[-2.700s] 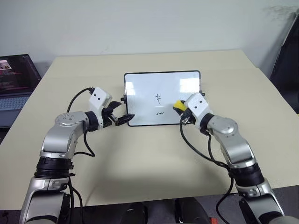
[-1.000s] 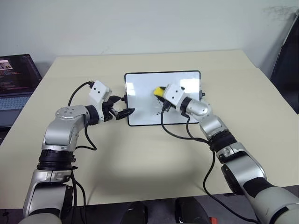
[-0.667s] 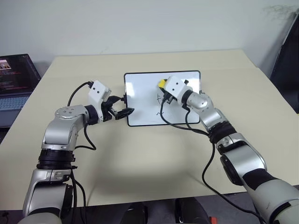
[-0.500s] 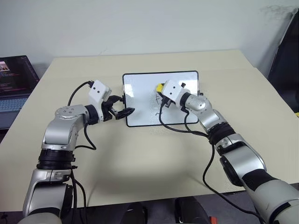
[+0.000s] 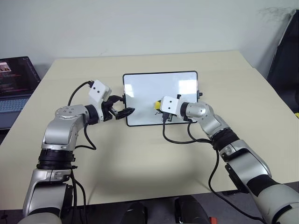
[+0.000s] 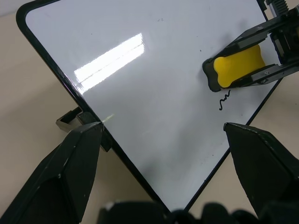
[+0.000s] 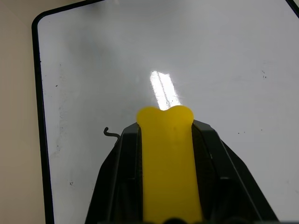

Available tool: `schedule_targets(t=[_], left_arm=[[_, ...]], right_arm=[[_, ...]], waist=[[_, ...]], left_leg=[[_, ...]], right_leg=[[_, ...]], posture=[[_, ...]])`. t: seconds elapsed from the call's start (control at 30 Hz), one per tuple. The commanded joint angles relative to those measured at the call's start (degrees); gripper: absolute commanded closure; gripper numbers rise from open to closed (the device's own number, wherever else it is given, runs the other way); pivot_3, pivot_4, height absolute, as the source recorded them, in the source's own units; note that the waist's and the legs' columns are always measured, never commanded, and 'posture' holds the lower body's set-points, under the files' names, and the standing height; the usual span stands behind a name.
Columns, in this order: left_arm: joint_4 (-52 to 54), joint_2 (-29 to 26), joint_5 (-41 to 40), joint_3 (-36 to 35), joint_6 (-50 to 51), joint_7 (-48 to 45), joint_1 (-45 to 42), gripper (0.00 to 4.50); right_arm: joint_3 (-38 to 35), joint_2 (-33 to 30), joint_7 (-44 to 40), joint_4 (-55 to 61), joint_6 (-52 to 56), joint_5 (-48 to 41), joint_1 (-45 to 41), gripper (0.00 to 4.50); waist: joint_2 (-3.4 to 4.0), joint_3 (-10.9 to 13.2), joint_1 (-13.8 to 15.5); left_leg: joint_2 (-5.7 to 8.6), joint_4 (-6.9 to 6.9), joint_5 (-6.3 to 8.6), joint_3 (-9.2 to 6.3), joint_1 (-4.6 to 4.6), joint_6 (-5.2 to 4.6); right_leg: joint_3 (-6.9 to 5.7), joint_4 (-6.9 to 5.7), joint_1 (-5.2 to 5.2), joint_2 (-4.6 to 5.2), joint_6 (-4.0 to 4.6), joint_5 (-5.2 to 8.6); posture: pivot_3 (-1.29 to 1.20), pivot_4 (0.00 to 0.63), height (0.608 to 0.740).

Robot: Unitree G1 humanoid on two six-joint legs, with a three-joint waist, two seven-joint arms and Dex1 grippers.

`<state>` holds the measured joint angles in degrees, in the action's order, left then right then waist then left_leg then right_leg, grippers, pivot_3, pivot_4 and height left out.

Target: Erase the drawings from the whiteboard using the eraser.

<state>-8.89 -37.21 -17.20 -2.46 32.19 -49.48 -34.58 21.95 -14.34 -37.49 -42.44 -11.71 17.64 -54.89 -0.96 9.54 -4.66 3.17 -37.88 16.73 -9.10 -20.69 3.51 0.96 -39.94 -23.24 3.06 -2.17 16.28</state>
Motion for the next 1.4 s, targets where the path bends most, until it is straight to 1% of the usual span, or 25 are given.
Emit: schedule_targets(t=[0.03,0.17,0.27,0.43,0.5,0.67,0.77,0.87,1.0,1.17,1.3,1.4], left_arm=[[1.11,-0.62,-0.38,-1.02,-0.89,-0.14,-1.54,0.0],[1.73,-0.62,-0.5,-0.94,-0.71,-0.25,-1.23,0.0],[2.26,-0.53,-0.68,-0.92,-0.57,-0.29,-0.89,0.0],[2.76,-0.5,-0.83,-0.97,-0.53,-0.35,-0.46,0.0],[2.75,-0.44,-0.85,-0.97,-0.51,-0.3,-0.46,0.0],[2.77,-0.27,-0.94,-0.85,-0.53,-0.26,-0.48,0.0],[2.47,-0.21,-0.93,-0.71,-0.71,-0.34,-0.58,0.0],[2.46,-0.03,-0.92,-0.56,-0.77,-0.31,-0.6,0.0],[2.26,1.28,-1.26,-1.54,-2.82,0.49,-0.36,0.0],[4.34,2.02,-2.09,-1.77,-4.79,-0.33,1.59,0.0],[6.62,1.97,-2.31,-1.03,-5.33,-1.48,4.44,0.0],[7.85,1.45,-2.09,-0.59,-5.92,-2.88,6.21,0.0]], right_arm=[[-4.21,0.53,1.85,2.76,0.72,-3.12,-2.65,3.43],[-6.46,0.02,7.43,0.37,-0.44,-2.4,-5.87,3.43],[-5.93,0.08,8.5,-2.02,-0.3,-1.47,-5.9,3.43],[-3.65,0.53,5.8,-2.53,-0.1,-0.56,-3.41,3.43],[-2.67,0.94,3.61,-1.52,0.54,-0.56,-1.72,3.43],[-1.5,0.42,1.33,-0.09,1.8,0.05,0.07,3.43],[-1.67,0.03,1.61,0.69,1.99,0.13,0.3,3.43],[-4.8,0.67,2.08,2.54,3.35,-3.21,0.07,3.43],[-11.56,0.89,0.59,16.32,10.35,-12.2,5.09,3.43],[-16.3,-2.0,0.93,36.21,20.36,-17.32,17.85,3.43],[-18.35,-3.61,1.58,49.73,27.55,-20.48,27.35,3.43],[-18.14,-4.61,2.12,56.54,30.64,-21.16,33.0,3.43]], waist=[[0.01,0.01,0.0],[0.02,0.02,0.0],[0.01,0.02,-0.01],[0.02,0.02,-0.08],[0.01,0.01,-0.15],[0.01,0.01,-0.11],[0.01,0.01,-0.08],[0.01,0.01,-0.03],[0.01,0.01,0.15],[0.01,0.01,1.12],[0.02,0.02,1.38],[0.02,0.02,1.42]], left_leg=[[0.0,0.0,0.0,0.0,-0.03,0.01],[0.01,0.01,-0.1,0.02,-0.2,0.18],[-0.01,0.13,-0.09,0.04,-0.23,0.19],[-0.01,0.27,-0.08,0.07,-0.28,0.19],[-0.03,0.28,-0.08,0.1,-0.26,0.19],[-0.03,0.21,-0.08,0.08,-0.17,0.18],[-0.01,0.1,-0.08,0.04,-0.16,0.17],[0.0,0.06,-0.08,0.02,-0.15,0.16],[-0.01,0.06,-0.08,-0.05,-0.21,0.18],[-0.03,0.17,-0.06,-0.16,-0.42,0.19],[-0.01,0.29,-0.04,-0.11,-0.47,0.17],[-0.07,0.37,-0.03,-0.11,-0.46,0.17]], right_leg=[[0.0,0.0,-0.02,0.0,0.0,0.0],[0.03,0.06,-0.21,0.01,0.0,0.0],[0.04,0.22,-0.26,0.02,0.0,0.0],[0.04,0.51,-0.23,0.04,-0.01,0.0],[0.05,0.5,-0.23,0.04,-0.01,0.0],[0.03,0.36,-0.15,0.02,-0.01,0.0],[0.01,0.29,-0.09,0.02,-0.02,-0.01],[0.0,0.26,-0.07,0.01,-0.03,-0.02],[0.0,0.32,-0.08,0.03,-0.03,-0.01],[0.0,0.71,-0.13,0.08,-0.04,-0.02],[0.01,0.88,-0.17,0.08,-0.06,-0.03],[0.03,0.89,-0.18,0.06,-0.06,-0.03]], posture=[[0.0,0.15,0.74],[0.0,0.15,0.74],[0.0,0.15,0.74],[0.0,0.15,0.74],[0.0,0.15,0.74],[0.0,0.15,0.74],[0.0,0.15,0.74],[0.0,0.15,0.74],[0.0,0.15,0.74],[0.0,0.15,0.74],[0.0,0.15,0.74],[0.0,0.15,0.74]])
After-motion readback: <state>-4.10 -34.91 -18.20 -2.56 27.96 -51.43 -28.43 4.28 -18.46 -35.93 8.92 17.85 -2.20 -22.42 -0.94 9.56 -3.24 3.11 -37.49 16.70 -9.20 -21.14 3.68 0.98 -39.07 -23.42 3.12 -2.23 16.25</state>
